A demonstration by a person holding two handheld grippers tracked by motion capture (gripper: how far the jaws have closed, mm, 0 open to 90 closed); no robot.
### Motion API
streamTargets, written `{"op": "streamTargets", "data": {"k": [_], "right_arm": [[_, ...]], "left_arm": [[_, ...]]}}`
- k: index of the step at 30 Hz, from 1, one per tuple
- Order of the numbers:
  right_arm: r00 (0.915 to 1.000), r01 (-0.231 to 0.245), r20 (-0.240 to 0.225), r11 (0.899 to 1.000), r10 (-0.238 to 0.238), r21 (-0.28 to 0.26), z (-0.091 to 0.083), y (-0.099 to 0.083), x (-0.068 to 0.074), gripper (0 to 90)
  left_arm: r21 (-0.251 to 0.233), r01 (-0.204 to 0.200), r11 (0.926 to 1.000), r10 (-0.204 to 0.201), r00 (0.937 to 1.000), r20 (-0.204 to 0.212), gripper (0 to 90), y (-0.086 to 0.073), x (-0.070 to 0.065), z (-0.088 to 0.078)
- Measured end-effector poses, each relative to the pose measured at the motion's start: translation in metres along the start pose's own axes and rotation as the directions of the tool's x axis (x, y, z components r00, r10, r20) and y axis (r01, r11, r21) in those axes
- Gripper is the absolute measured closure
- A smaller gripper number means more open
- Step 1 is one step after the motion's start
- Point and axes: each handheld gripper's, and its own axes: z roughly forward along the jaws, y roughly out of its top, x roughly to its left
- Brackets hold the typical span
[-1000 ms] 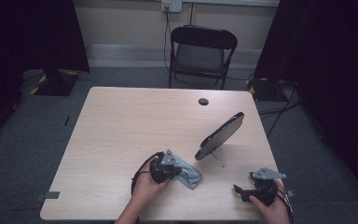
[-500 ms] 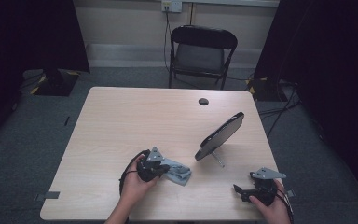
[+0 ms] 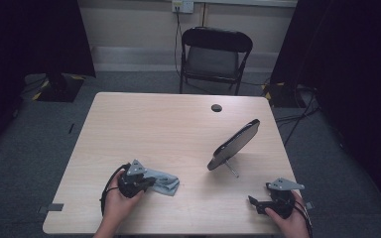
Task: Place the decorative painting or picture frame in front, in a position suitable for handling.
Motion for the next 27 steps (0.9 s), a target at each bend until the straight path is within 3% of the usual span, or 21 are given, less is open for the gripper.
{"op": "streamTargets", "data": {"k": [5, 8, 9, 10, 11, 12, 15, 20, 23, 24, 27], "right_arm": [[1.0000, 0.000, 0.004, 1.000, 0.000, -0.002, 0.000, 0.000, 0.000, 12.7], [0.9999, -0.011, 0.010, 1.000, 0.011, -0.003, 0.000, 0.000, 0.002, 13.2], [0.9999, -0.011, 0.010, 1.000, 0.011, -0.003, 0.000, 0.000, 0.002, 13.2], [0.9998, -0.017, 0.013, 1.000, 0.017, -0.004, 0.000, 0.000, 0.003, 14.7], [0.9998, -0.017, 0.013, 1.000, 0.017, -0.004, 0.000, 0.000, 0.003, 14.7], [0.9997, -0.019, 0.014, 1.000, 0.019, -0.006, 0.000, 0.000, 0.003, 16.0], [0.9996, -0.029, 0.005, 0.999, 0.029, -0.014, -0.001, 0.004, 0.003, 24.9], [0.9991, 0.038, 0.018, 0.999, -0.038, 0.000, 0.001, 0.015, 0.006, 33.8], [0.9978, 0.063, -0.019, 0.998, -0.063, -0.010, 0.006, 0.025, 0.010, 42.1], [0.9958, 0.077, -0.049, 0.997, -0.078, -0.025, 0.011, 0.033, 0.014, 48.4], [0.9952, 0.082, -0.051, 0.996, -0.084, -0.040, 0.017, 0.041, 0.018, 51.6]], "left_arm": [[0.011, -0.009, 0.9999, 0.009, 0.9999, -0.008, 82.0, -0.003, 0.001, 0.000], [-0.014, -0.007, 0.9999, 0.007, 1.0000, -0.006, 61.0, -0.006, 0.001, 0.001], [-0.027, -0.005, 0.9996, 0.005, 1.0000, -0.006, 61.0, -0.006, 0.002, 0.002], [-0.038, 0.037, 0.9986, -0.036, 0.9992, 0.016, 45.9, -0.007, 0.004, 0.002], [-0.038, 0.037, 0.9986, -0.036, 0.9992, 0.016, 43.6, -0.007, 0.004, 0.002], [-0.051, 0.062, 0.9968, -0.060, 0.9977, 0.031, 43.6, -0.007, 0.005, 0.002], [-0.043, 0.078, 0.9960, -0.077, 0.9968, 0.022, 31.9, -0.007, 0.006, 0.000], [-0.037, 0.067, 0.9971, -0.066, 0.9973, 0.031, 31.5, -0.005, 0.004, -0.001], [-0.032, 0.094, 0.9951, -0.093, 0.9948, 0.043, 27.5, -0.004, 0.003, 0.000], [-0.035, 0.085, 0.9957, -0.083, 0.9953, 0.049, 25.3, -0.003, 0.003, -0.001], [-0.034, 0.077, 0.9965, -0.075, 0.9963, 0.042, 25.1, -0.003, 0.002, -0.001]]}}
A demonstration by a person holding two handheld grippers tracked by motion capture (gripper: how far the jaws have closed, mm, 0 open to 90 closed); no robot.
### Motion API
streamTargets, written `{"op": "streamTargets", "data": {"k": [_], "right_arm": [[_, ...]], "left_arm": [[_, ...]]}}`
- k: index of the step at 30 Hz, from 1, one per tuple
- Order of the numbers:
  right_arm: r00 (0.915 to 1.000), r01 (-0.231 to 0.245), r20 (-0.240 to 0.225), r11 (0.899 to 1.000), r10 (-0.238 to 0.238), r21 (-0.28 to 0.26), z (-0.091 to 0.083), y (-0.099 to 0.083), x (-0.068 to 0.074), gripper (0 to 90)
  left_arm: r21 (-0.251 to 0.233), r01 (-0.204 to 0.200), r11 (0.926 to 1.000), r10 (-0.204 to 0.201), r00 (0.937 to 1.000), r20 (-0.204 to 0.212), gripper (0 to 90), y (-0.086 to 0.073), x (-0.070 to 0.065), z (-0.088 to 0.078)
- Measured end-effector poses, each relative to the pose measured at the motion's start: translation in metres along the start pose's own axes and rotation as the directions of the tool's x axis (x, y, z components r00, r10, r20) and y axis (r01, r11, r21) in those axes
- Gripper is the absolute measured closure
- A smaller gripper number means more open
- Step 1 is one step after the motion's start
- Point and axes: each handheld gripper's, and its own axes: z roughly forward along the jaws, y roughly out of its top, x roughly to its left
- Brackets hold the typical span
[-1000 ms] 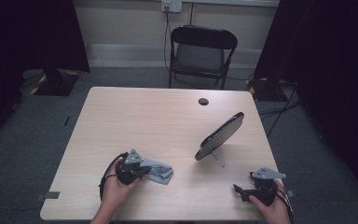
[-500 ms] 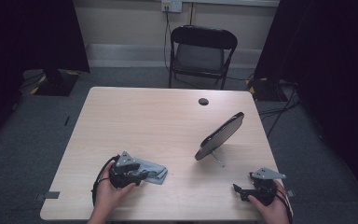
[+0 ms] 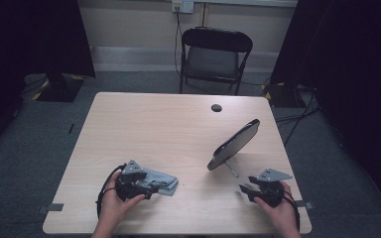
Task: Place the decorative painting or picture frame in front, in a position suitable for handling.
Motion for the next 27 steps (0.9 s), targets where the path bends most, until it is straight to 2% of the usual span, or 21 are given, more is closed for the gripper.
{"op": "streamTargets", "data": {"k": [1, 4, 6, 10, 13, 15, 19, 22, 23, 27], "right_arm": [[1.0000, -0.002, 0.002, 1.000, 0.002, -0.004, 0.007, 0.006, 0.001, 55.6], [1.0000, -0.009, 0.003, 1.000, 0.009, -0.007, 0.013, 0.010, 0.002, 56.8], [0.9998, -0.004, 0.020, 1.000, 0.004, -0.002, 0.019, 0.014, 0.003, 56.9], [0.9999, -0.012, 0.002, 1.000, 0.012, -0.014, 0.015, 0.019, 0.007, 56.8], [0.9996, 0.029, 0.000, 1.000, -0.029, -0.002, 0.011, 0.025, 0.012, 57.2], [0.9995, 0.025, 0.016, 1.000, -0.025, 0.016, 0.014, 0.025, 0.010, 59.0], [0.9993, -0.020, 0.031, 1.000, 0.019, 0.013, 0.021, 0.023, 0.003, 65.3], [0.9990, -0.013, 0.043, 1.000, 0.012, 0.018, 0.024, 0.022, 0.001, 69.5], [0.9991, -0.008, 0.042, 0.999, 0.006, 0.038, 0.028, 0.023, 0.000, 72.1], [0.9992, -0.003, 0.041, 0.999, 0.001, 0.048, 0.034, 0.023, 0.000, 75.1]], "left_arm": [[0.000, -0.006, 1.0000, 0.006, 1.0000, -0.004, 25.1, 0.000, 0.000, -0.001], [0.003, -0.007, 1.0000, 0.007, 1.0000, -0.006, 25.2, 0.000, -0.001, -0.001], [0.007, -0.008, 0.9999, 0.008, 0.9999, -0.010, 25.5, -0.001, -0.001, -0.002], [0.011, -0.015, 0.9998, 0.015, 0.9998, -0.012, 25.9, -0.001, -0.001, -0.003], [0.005, -0.008, 1.0000, 0.008, 1.0000, -0.005, 25.9, 0.000, -0.002, -0.003], [0.007, -0.013, 0.9999, 0.013, 0.9999, -0.007, 26.0, 0.000, -0.002, -0.003], [0.007, -0.023, 0.9997, 0.023, 0.9997, 0.007, 26.3, 0.002, -0.006, -0.003], [0.010, -0.025, 0.9996, 0.025, 0.9997, 0.008, 26.5, 0.002, -0.006, -0.002], [0.009, -0.022, 0.9997, 0.022, 0.9997, 0.008, 26.7, 0.002, -0.006, -0.001], [0.014, -0.016, 0.9998, 0.016, 0.9999, 0.007, 27.0, 0.002, -0.004, -0.002]]}}
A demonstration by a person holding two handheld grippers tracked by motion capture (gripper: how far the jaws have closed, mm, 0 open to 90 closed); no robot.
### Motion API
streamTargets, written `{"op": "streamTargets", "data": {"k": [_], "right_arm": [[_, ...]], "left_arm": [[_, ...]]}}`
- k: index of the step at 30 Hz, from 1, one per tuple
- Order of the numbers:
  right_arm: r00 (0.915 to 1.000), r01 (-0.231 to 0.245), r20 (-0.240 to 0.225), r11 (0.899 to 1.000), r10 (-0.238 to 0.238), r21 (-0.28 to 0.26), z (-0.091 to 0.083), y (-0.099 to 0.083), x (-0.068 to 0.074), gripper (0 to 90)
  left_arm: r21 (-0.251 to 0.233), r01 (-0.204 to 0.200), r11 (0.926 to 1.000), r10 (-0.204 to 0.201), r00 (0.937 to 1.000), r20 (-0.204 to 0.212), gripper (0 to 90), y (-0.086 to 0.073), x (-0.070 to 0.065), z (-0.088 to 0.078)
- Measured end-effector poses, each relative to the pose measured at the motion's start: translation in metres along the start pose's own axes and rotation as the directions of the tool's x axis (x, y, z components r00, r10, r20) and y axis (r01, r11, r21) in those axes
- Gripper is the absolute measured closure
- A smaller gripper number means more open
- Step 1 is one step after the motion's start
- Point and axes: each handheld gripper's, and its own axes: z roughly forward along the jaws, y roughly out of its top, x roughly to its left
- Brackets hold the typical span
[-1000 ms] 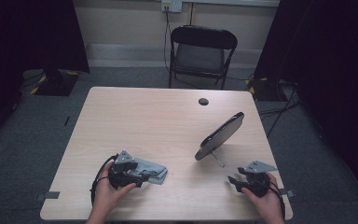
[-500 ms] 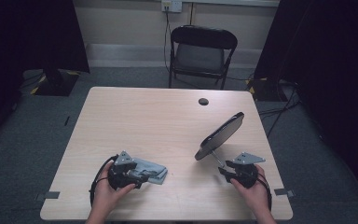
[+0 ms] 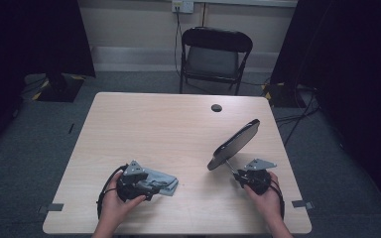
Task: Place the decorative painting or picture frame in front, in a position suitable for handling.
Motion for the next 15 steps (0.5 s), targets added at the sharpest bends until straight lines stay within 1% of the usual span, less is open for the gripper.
{"op": "streamTargets", "data": {"k": [2, 4, 5, 8, 13, 15], "right_arm": [[0.9998, -0.011, 0.018, 1.000, 0.011, 0.004, 0.0028, -0.0002, -0.0003, 80.9], [0.9996, -0.022, 0.017, 1.000, 0.022, 0.009, 0.0047, -0.0004, -0.0010, 86.6], [0.9997, -0.018, 0.013, 1.000, 0.018, 0.010, 0.0062, -0.0003, -0.0018, 88.9], [0.9998, -0.002, 0.019, 1.000, 0.002, 0.015, 0.0063, 0.0005, -0.0025, 89.1], [1.0000, 0.002, 0.003, 1.000, -0.002, 0.011, 0.0060, -0.0002, -0.0050, 89.3], [1.0000, 0.003, 0.003, 1.000, -0.003, 0.010, 0.0060, -0.0005, -0.0055, 89.2]], "left_arm": [[-0.003, 0.005, 1.0000, -0.005, 1.0000, -0.003, 27.3, -0.0001, 0.0011, -0.0011], [-0.008, 0.008, 0.9999, -0.008, 1.0000, -0.003, 27.3, -0.0002, 0.0010, -0.0018], [-0.005, 0.005, 1.0000, -0.005, 1.0000, -0.003, 27.5, -0.0006, 0.0009, -0.0019], [-0.003, 0.012, 0.9999, -0.012, 0.9999, -0.003, 27.6, -0.0017, 0.0002, -0.0012], [0.004, 0.005, 1.0000, -0.005, 1.0000, -0.004, 27.6, -0.0023, -0.0005, -0.0011], [0.003, 0.005, 1.0000, -0.005, 1.0000, -0.003, 27.6, -0.0022, -0.0005, -0.0011]]}}
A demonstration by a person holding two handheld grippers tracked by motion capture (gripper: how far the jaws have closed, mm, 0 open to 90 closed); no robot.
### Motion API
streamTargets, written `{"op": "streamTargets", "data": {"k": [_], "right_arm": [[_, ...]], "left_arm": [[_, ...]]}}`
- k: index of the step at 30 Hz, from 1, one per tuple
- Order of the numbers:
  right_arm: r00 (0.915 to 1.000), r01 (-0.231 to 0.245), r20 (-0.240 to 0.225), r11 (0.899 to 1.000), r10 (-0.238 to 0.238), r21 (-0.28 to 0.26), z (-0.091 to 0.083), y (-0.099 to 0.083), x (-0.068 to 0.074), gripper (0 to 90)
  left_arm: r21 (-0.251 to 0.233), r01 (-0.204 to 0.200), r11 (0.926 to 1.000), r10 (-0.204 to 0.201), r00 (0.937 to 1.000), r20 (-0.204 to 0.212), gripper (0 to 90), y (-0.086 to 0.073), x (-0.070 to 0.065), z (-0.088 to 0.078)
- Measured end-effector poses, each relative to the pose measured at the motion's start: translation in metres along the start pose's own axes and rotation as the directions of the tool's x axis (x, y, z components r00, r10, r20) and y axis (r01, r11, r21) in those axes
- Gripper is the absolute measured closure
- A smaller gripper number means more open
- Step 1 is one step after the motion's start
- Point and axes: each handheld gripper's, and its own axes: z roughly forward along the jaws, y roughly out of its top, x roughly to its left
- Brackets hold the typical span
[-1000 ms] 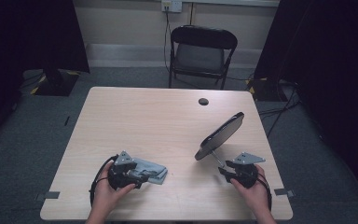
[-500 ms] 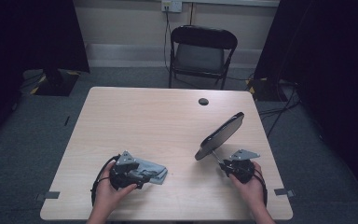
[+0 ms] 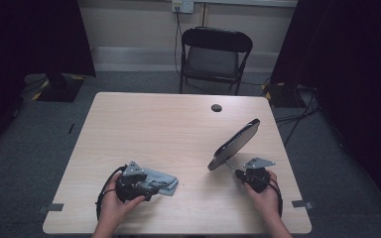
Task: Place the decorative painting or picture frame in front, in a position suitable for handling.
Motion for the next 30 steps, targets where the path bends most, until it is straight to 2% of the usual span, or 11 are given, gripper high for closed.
{"op": "streamTargets", "data": {"k": [7, 10, 14, 22, 28, 30], "right_arm": [[1.0000, 0.007, -0.002, 1.000, -0.007, -0.009, -0.002, -0.003, -0.006, 88.4], [0.9996, -0.022, 0.016, 0.999, 0.022, -0.024, -0.003, -0.007, -0.013, 85.9], [0.9994, -0.030, 0.016, 0.999, 0.031, -0.027, -0.004, -0.008, -0.017, 84.8], [0.9977, -0.048, 0.046, 0.998, 0.049, -0.033, -0.004, -0.010, -0.025, 81.5], [0.9909, -0.076, 0.108, 0.996, 0.080, -0.038, -0.008, -0.013, -0.034, 76.8], [0.9913, -0.092, 0.089, 0.994, 0.097, -0.054, -0.012, -0.014, -0.035, 74.8]], "left_arm": [[0.007, -0.004, 1.0000, 0.004, 1.0000, 0.001, 27.5, 0.000, 0.000, 0.002], [0.008, -0.003, 1.0000, 0.003, 1.0000, 0.000, 27.5, 0.000, 0.000, 0.002], [0.012, -0.001, 0.9999, 0.001, 1.0000, 0.002, 27.5, 0.000, -0.001, 0.003], [0.017, -0.008, 0.9998, 0.008, 1.0000, 0.000, 27.3, 0.000, -0.001, 0.005], [0.017, -0.006, 0.9998, 0.006, 1.0000, 0.001, 27.4, 0.000, -0.001, 0.005], [0.018, -0.007, 0.9998, 0.007, 1.0000, 0.000, 27.4, 0.000, 0.000, 0.005]]}}
